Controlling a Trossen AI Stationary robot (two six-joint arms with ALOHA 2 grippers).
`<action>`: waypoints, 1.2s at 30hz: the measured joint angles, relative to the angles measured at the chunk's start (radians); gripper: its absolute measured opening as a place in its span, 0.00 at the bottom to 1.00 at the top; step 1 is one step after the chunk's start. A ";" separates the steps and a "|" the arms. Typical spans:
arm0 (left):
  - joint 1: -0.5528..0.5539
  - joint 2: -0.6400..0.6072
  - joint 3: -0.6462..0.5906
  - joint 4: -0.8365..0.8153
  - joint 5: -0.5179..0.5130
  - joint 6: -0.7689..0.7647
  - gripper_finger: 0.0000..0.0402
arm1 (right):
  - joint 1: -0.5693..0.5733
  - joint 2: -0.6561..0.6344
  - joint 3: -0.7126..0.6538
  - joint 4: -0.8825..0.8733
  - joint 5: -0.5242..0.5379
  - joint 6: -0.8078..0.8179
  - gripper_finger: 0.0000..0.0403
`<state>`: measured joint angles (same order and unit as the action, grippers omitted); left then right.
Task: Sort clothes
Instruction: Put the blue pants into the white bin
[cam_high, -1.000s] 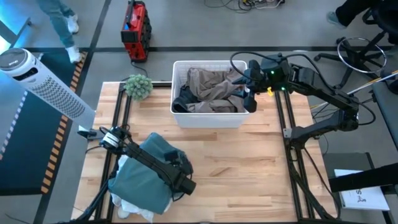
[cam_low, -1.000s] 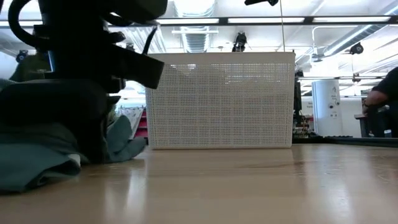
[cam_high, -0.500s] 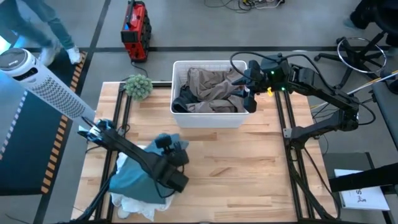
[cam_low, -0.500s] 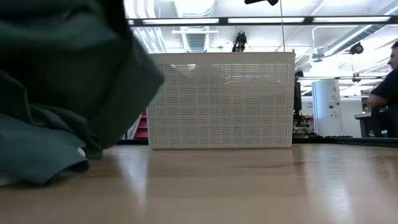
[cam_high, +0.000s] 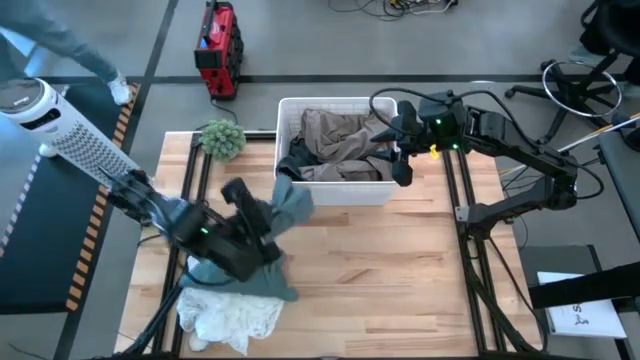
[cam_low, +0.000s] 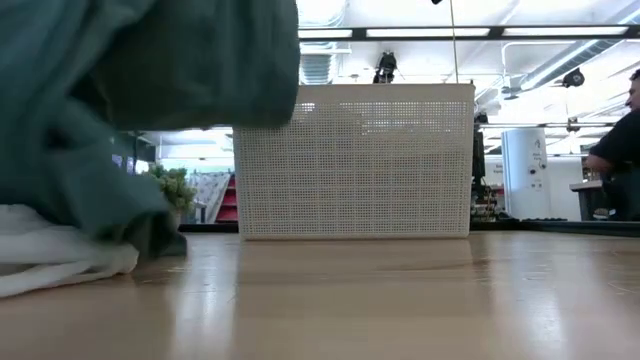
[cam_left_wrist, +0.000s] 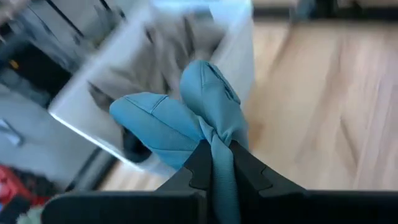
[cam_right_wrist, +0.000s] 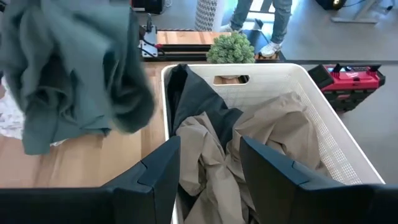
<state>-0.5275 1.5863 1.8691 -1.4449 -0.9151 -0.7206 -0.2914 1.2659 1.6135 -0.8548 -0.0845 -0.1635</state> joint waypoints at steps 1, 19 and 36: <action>0.003 -0.022 0.001 0.027 -0.035 0.030 0.03 | 0.004 0.000 0.000 0.000 0.000 0.000 0.38; 0.119 -0.228 0.002 0.618 -0.094 0.716 0.03 | 0.190 -0.012 0.000 -0.017 0.006 0.073 0.40; 0.114 -0.244 0.002 0.591 -0.089 0.727 0.03 | 0.671 -0.004 -0.799 1.015 0.365 0.216 0.47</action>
<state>-0.4133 1.3418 1.8709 -0.8538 -1.0039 0.0063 0.3793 1.2620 0.8141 0.1604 0.2809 0.0529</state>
